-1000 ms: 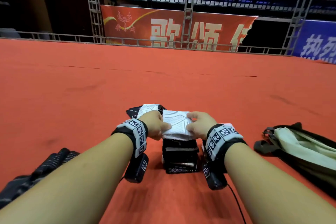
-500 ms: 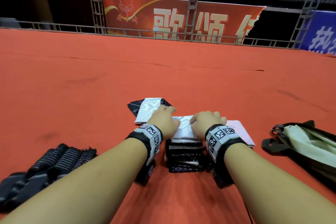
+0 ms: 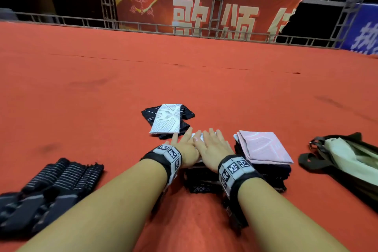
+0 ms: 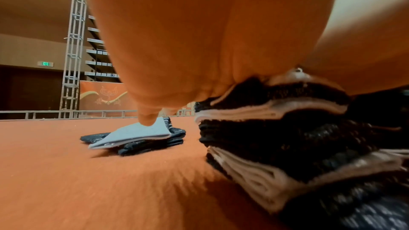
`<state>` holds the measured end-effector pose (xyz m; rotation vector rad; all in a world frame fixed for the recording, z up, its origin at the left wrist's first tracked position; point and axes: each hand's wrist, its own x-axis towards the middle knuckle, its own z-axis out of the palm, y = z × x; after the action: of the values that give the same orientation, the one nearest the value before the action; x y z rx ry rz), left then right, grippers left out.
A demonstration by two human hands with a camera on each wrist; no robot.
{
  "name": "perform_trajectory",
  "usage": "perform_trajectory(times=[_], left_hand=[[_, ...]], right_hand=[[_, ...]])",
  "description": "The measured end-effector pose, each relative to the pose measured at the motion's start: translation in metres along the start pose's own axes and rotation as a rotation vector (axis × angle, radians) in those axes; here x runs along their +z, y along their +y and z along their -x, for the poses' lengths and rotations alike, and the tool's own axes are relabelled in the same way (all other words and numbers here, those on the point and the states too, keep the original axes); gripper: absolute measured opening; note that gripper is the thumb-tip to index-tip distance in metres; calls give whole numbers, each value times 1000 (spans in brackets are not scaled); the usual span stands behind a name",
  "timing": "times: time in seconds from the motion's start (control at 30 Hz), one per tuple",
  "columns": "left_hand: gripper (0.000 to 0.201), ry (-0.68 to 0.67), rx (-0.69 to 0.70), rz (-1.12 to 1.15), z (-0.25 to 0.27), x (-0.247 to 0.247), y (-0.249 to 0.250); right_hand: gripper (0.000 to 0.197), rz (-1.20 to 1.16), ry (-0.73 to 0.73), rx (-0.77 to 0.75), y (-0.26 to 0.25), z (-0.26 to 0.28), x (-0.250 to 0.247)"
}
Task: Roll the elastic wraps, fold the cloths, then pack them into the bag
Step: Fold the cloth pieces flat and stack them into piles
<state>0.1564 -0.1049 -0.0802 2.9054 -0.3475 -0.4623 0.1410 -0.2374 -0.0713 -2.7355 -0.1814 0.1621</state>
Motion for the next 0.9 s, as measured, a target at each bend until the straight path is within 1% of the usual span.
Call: perform_trajectory(times=[0.03, 0.1, 0.17, 0.2, 0.23, 0.3, 0.4, 0.43, 0.53, 0.63, 0.67, 0.8, 0.9], left_hand=[[84, 12, -20, 39, -4, 4, -3], [72, 37, -53, 126, -4, 10, -4], [66, 81, -50, 157, -2, 13, -2], [65, 94, -46, 169, -2, 15, -2], [65, 101, -47, 186, -2, 14, -2], [66, 94, -45, 215, -7, 17, -5], [75, 81, 23, 221, -15, 22, -11], [76, 71, 46, 257, -16, 22, -13], [71, 43, 60, 378, -14, 20, -13], [69, 43, 65, 399, -7, 18, -10], [69, 33, 62, 419, -6, 17, -10], [69, 33, 84, 448, 2, 13, -8], [67, 11, 154, 472, 14, 2, -9]], right_hand=[[66, -15, 11, 2, 3, -2, 4], [70, -34, -4, 0, 7, -11, 10], [88, -19, -8, -29, 16, -26, 18], [96, -22, -14, -27, 22, -35, 23], [100, -32, -21, -20, 28, -42, 27], [101, -32, -24, -13, 33, -48, 31], [98, -49, -5, -9, 31, -46, 31], [97, -65, -4, -2, 31, -45, 31], [93, -87, 1, 15, 22, -34, 22], [65, -77, -30, 63, 12, -16, 11], [61, -72, -34, 75, 10, -12, 9], [57, -40, -36, 79, 5, -4, 6], [56, -10, -30, 87, 2, -2, 3]])
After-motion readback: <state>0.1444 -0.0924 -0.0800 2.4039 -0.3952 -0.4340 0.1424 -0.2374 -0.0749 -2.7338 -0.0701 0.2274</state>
